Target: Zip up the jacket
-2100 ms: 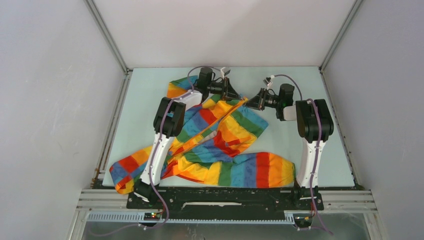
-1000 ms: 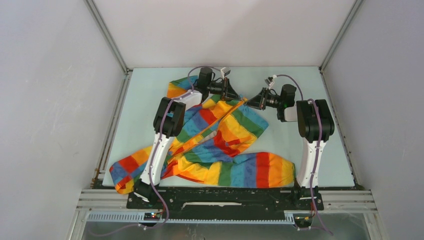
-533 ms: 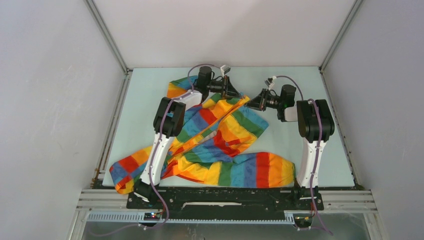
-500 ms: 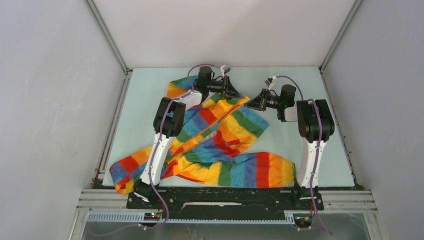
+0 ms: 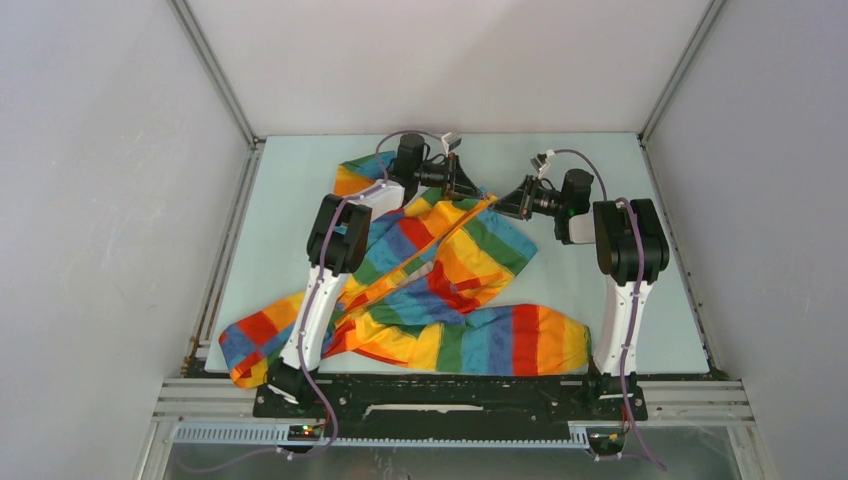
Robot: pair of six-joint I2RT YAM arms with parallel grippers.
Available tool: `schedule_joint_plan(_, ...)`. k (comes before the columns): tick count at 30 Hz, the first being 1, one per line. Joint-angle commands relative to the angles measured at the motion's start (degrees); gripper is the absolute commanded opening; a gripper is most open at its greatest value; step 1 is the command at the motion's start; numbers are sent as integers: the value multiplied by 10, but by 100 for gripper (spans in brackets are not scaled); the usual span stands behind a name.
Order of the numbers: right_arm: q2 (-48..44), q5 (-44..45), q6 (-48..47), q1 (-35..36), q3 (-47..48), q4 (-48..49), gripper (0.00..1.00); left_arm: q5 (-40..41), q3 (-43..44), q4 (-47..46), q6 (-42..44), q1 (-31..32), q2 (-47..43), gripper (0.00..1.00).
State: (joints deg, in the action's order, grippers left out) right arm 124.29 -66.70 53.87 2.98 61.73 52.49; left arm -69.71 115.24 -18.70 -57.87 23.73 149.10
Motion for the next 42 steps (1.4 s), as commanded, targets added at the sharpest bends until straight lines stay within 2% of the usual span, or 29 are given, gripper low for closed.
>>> schedule_joint_plan(1,-17,-4,9,-1,0,42,0,-16,22,0,19,4,-10,0)
schedule_joint_plan(21,-3,-3,16,-3,8,33,0,-25,12,-41,-9,5,-13,0)
schedule_joint_plan(42,-1,-6,23,-7,13,35,0,-33,12,-43,-9,10,-11,0)
